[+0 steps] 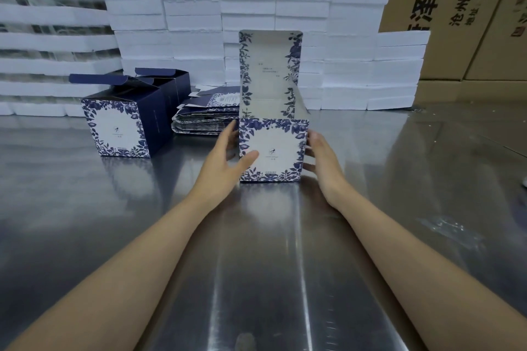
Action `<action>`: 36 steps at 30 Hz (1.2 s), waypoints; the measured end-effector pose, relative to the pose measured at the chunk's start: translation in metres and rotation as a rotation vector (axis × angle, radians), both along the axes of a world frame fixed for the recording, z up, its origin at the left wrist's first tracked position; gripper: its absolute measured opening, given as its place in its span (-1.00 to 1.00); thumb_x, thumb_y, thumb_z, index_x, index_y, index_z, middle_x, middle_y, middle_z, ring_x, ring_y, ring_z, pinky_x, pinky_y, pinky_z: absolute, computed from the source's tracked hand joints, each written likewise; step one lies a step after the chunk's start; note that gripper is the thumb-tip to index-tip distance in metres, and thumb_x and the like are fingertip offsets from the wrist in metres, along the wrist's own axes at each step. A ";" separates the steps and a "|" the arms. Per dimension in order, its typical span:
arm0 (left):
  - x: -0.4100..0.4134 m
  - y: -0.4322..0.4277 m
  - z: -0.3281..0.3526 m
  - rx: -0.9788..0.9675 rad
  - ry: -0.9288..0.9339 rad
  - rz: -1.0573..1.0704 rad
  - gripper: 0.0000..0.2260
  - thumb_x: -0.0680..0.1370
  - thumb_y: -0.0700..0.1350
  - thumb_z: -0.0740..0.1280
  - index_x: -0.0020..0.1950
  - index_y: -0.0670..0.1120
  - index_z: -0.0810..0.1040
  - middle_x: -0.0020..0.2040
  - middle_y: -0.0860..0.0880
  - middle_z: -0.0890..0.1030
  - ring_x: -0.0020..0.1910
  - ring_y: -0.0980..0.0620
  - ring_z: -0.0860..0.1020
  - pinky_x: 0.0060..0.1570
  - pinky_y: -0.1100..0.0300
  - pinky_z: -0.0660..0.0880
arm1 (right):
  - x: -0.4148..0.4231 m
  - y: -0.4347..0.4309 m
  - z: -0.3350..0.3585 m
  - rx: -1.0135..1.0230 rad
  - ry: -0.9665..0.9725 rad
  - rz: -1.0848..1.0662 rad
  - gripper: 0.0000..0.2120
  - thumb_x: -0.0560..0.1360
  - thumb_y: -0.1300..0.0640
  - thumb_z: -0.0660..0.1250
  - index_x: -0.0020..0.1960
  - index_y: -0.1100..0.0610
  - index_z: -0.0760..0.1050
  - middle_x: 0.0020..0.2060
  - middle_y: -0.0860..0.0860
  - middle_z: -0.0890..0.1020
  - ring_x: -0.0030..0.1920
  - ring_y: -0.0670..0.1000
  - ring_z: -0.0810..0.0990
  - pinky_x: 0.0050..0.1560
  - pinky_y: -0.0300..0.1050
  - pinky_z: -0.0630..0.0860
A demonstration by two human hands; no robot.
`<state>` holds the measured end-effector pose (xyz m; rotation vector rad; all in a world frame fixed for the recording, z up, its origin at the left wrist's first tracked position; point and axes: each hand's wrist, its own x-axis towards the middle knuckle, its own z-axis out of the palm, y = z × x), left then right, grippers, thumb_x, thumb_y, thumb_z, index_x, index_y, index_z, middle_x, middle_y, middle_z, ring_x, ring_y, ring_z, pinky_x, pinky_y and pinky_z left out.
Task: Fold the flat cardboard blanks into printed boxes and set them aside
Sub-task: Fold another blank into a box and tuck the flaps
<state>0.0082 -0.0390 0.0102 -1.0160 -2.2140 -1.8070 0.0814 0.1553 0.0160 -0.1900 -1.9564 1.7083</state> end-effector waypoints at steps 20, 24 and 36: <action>0.011 -0.006 0.018 -0.084 0.505 0.021 -0.46 0.55 0.31 0.17 0.49 0.20 0.18 0.48 0.25 0.20 0.49 0.17 0.16 0.40 0.33 0.11 | 0.022 -0.010 0.025 0.518 0.359 -0.007 -0.41 0.55 -0.35 -0.06 0.05 0.14 0.42 0.10 -0.21 0.41 0.24 -0.06 0.36 0.20 -0.44 0.22; 0.017 -0.003 0.023 -0.036 0.500 0.016 -0.69 0.60 0.13 0.13 0.24 0.01 0.43 0.40 0.11 0.37 0.45 0.13 0.25 0.39 0.33 0.15 | 0.022 -0.011 0.026 0.444 0.305 0.043 -0.68 0.60 -0.09 0.00 0.00 0.12 0.38 0.14 -0.09 0.43 0.24 -0.10 0.39 0.15 -0.41 0.28; 0.017 0.004 0.038 -0.008 0.492 0.230 -0.50 0.59 0.17 -0.10 -0.18 -0.16 0.44 -0.14 0.08 0.48 0.13 -0.01 0.43 -0.08 -0.07 0.44 | 0.015 -0.003 0.023 0.621 0.370 0.009 -0.53 0.57 -0.32 -0.04 0.00 0.07 0.34 -0.02 -0.09 0.42 -0.04 -0.09 0.40 -0.03 -0.23 0.38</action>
